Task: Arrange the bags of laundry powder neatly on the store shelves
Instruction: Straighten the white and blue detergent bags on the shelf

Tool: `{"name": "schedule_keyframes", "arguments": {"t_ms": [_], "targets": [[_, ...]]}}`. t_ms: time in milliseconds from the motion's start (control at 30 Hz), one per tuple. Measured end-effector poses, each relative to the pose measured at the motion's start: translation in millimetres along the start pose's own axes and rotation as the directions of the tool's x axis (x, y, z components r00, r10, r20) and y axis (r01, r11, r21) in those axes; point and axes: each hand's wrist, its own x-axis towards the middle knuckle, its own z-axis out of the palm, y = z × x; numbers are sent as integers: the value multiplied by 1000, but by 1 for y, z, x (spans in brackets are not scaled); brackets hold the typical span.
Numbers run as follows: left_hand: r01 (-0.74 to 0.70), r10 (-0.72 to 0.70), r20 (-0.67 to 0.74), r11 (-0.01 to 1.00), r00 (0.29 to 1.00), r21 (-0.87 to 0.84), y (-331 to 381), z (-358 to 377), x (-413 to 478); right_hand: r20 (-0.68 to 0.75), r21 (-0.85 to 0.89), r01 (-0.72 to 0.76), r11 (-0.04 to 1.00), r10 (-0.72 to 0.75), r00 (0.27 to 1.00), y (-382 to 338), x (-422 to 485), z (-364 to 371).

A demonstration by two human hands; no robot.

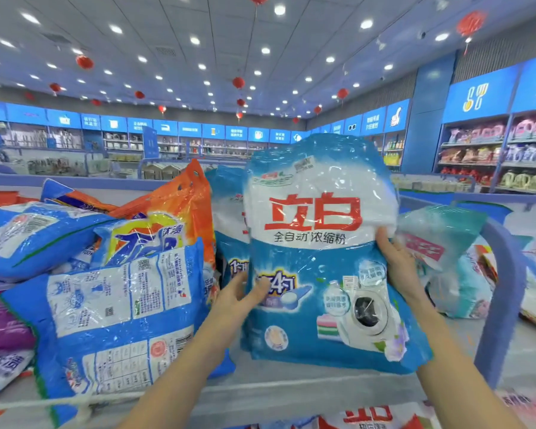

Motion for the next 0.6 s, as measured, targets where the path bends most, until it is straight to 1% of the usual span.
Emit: {"name": "schedule_keyframes", "arguments": {"t_ms": [33,67,100,167,200,233,267,333,400,467,500,533,600], "targets": [[84,-84,3,992,996,-89,-1,1,1,18,16,-9,1000,9,1000,1,3,4],[140,-142,1,974,990,-177,-2,1,0,47,35,-30,999,29,998,2,6,8],[154,-159,-4,959,987,-236,-4,0,-1,50,25,-47,999,46,998,8,13,10],[144,-165,-55,951,985,-275,-10,-2,-3,35,-45,-71,996,73,997,9,19,16],[122,-154,-108,959,982,-257,-13,-3,-3,61,-17,-95,995,96,994,10,23,17],[90,-128,-166,972,978,-218,-15,-4,-2,79,-26,-98,995,100,992,14,28,13],[58,-93,-215,985,972,-165,-15,-5,-2,91,-98,-72,993,81,993,18,33,10],[2,-22,-284,997,959,-72,-12,-2,-1,83,-322,-42,946,72,994,28,37,7],[-28,27,-314,1000,949,2,-11,0,2,6,-364,-22,931,26,1000,43,40,5],[-27,33,-347,999,937,23,-7,1,2,-70,-417,24,909,-58,996,52,41,9],[-28,35,-360,999,932,24,-9,-2,4,-109,-433,19,901,-74,991,54,41,12],[-30,38,-373,999,927,27,-10,-3,6,-145,-440,22,898,-95,985,52,39,16],[-51,63,-386,998,920,42,-11,-6,9,-241,-385,-2,923,-99,965,52,36,24]]}}
